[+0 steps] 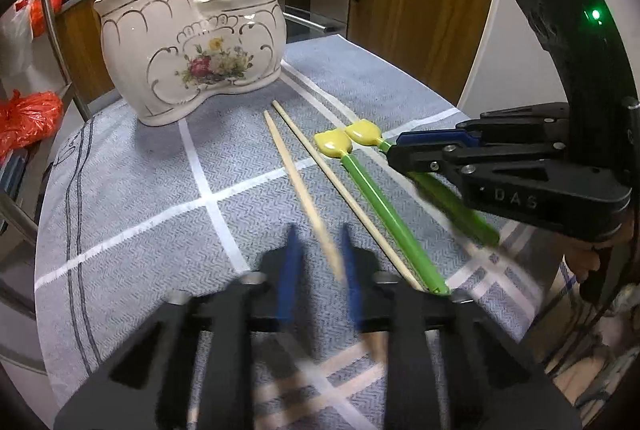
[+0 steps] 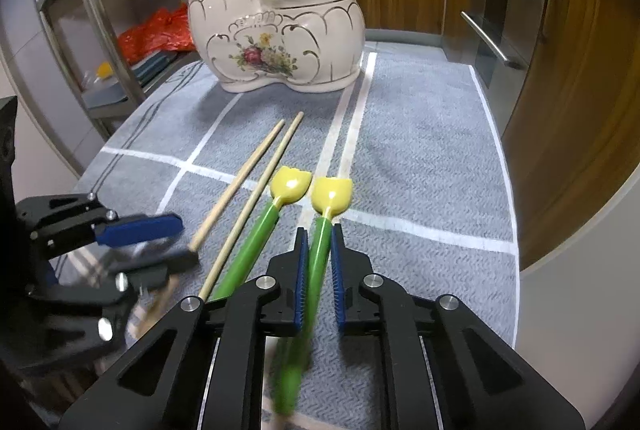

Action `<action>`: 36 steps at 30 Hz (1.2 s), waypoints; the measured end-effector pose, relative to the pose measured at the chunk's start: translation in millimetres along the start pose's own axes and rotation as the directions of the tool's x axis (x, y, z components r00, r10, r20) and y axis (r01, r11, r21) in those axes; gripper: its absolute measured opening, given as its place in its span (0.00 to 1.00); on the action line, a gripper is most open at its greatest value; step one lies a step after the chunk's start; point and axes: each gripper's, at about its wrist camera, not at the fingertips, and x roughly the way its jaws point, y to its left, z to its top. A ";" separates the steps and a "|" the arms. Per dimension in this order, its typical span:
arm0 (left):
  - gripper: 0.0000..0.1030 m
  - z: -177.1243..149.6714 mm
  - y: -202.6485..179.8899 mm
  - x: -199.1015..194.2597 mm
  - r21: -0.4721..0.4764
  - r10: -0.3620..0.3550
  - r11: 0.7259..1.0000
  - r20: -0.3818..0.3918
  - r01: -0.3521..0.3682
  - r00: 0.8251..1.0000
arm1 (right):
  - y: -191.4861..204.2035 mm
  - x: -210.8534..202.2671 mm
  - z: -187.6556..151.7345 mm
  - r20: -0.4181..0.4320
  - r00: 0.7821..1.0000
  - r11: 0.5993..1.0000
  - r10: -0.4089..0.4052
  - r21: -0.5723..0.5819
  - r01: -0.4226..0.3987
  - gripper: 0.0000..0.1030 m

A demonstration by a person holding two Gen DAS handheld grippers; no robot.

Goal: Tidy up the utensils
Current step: 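Grasp a wooden chopstick with the left tool while the right tool grips a tulip spoon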

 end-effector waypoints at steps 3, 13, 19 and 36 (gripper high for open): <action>0.07 0.8 6.9 -1.5 0.004 -0.008 1.000 -0.013 0.008 1.000 | -2.0 -2.3 0.3 0.005 1.000 1.000 -0.002 -0.004 0.002 0.10; 0.05 1.7 40.6 -8.9 -0.005 0.006 1.000 -0.047 -0.006 0.999 | -12.3 -3.6 1.9 -0.029 1.000 1.000 -0.008 -0.015 0.007 0.10; 0.06 1.4 46.2 -8.5 -0.030 0.009 0.999 -0.050 -0.011 0.999 | -9.5 0.7 5.1 -0.036 0.999 1.000 -0.010 -0.028 0.009 0.14; 0.06 11.4 55.4 -19.0 -0.039 0.001 0.999 0.057 0.001 0.998 | -9.1 -29.7 19.8 0.121 0.992 0.999 0.022 -0.049 -0.016 0.10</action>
